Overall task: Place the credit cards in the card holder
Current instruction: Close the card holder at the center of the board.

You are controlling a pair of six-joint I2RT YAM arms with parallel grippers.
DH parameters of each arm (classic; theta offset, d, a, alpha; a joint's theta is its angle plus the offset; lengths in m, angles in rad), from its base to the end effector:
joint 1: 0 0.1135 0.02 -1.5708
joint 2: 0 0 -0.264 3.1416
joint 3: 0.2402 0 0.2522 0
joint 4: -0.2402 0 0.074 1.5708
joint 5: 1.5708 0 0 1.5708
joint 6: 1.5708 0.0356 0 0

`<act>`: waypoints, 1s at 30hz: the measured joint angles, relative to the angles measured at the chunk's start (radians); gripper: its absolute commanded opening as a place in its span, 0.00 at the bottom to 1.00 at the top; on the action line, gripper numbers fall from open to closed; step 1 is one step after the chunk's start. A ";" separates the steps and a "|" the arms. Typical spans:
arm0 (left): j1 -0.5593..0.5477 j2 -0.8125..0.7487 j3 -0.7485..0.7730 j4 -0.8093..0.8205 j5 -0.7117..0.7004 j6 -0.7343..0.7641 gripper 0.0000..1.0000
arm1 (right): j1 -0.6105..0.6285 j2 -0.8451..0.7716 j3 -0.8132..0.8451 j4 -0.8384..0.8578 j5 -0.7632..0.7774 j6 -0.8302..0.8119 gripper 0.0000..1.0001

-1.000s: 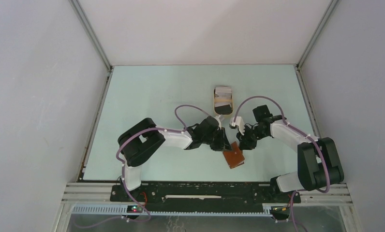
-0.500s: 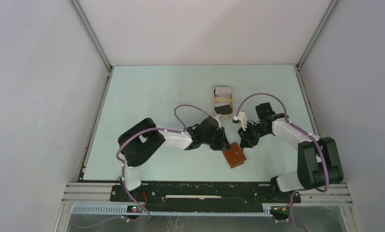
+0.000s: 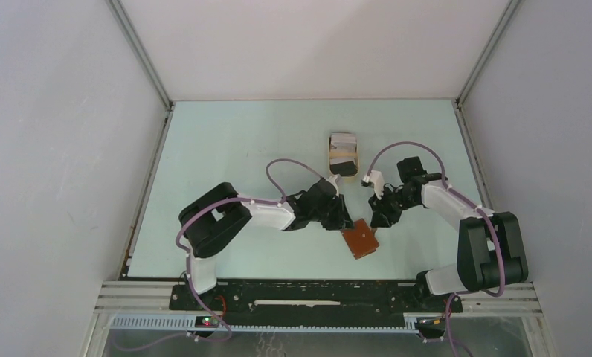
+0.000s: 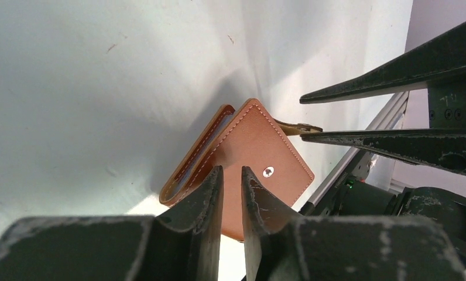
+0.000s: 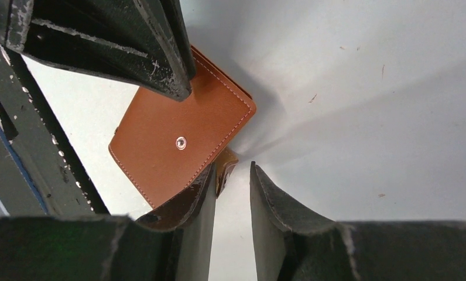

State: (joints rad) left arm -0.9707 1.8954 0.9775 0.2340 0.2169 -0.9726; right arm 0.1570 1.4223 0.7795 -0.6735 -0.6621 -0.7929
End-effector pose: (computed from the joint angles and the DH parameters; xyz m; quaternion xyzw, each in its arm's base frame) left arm 0.2111 -0.3220 0.1369 0.0456 0.8980 -0.4074 0.1598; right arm 0.2323 0.0589 0.1770 -0.4656 0.8154 0.2687 0.2148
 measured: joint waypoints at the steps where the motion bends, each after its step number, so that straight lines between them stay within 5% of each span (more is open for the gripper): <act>1: 0.000 -0.002 0.000 -0.003 -0.005 0.005 0.23 | -0.001 0.000 0.002 -0.006 -0.002 0.001 0.36; 13: -0.027 -0.072 0.000 -0.045 -0.101 0.121 0.23 | -0.020 -0.005 0.044 -0.077 -0.034 0.040 0.29; 21: -0.068 -0.274 -0.091 0.075 -0.165 0.296 0.24 | -0.020 -0.005 0.051 -0.092 -0.027 0.066 0.31; 30: -0.071 -0.310 -0.174 0.216 -0.126 0.397 0.16 | -0.027 -0.165 0.066 -0.151 -0.152 -0.050 0.52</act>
State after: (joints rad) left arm -1.0416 1.5852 0.8032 0.4496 0.0914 -0.5751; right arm 0.1303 1.2572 0.8452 -0.8242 -0.8143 -0.8425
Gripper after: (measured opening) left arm 0.212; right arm 0.493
